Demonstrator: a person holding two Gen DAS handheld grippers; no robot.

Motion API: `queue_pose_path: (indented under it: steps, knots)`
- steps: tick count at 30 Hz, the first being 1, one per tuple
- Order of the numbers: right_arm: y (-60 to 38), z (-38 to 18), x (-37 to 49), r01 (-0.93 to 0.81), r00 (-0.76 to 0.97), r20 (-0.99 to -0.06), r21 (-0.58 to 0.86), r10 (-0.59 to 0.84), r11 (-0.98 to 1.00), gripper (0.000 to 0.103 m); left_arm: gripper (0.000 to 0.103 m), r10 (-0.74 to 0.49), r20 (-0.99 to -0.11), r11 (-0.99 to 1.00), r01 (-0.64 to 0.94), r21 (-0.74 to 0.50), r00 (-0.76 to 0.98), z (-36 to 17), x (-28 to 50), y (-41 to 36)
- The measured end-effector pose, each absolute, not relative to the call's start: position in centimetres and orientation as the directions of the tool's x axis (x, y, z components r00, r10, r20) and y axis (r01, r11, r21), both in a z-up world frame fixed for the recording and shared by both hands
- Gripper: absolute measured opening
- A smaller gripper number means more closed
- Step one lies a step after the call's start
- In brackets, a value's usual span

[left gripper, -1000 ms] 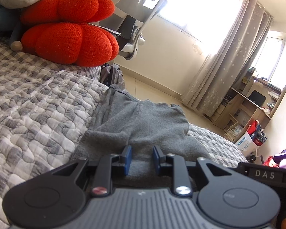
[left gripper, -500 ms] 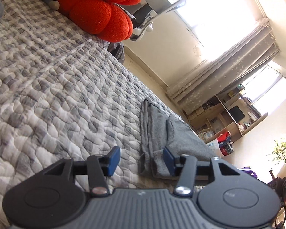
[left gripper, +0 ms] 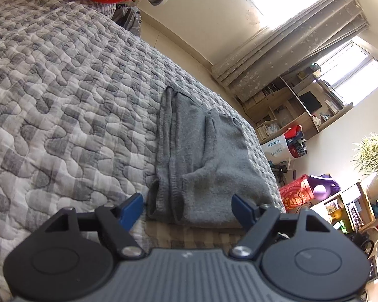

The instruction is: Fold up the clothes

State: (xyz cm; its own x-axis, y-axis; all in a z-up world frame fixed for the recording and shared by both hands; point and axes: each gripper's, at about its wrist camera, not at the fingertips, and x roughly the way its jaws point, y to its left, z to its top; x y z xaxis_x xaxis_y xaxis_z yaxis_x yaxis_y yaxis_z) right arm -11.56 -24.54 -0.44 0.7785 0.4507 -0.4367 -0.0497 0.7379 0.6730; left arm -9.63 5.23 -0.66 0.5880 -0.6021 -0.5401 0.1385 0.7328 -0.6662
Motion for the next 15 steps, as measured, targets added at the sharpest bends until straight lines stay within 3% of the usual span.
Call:
queue_pose_path:
  steps: [4,9,15]
  knots:
    - [-25.0,-1.3,-12.2,-0.098,0.798,-0.382,0.68,0.465,0.727,0.043,0.08,-0.6,-0.529,0.736,0.155,-0.66,0.6,-0.8,-9.2,4.4]
    - [-24.7,-1.7,-12.7,-0.139,0.821,-0.346,0.65,0.453,0.747,0.044,0.074,-0.577,-0.541,0.778,0.21,-0.592,0.612,-0.6,-9.0,2.4]
    - [-24.4,-1.9,-12.9,-0.158,0.832,-0.337,0.617,0.441,0.771,0.043,0.038,-0.557,-0.555,0.78,0.16,-0.605,0.618,-1.2,-8.4,2.8]
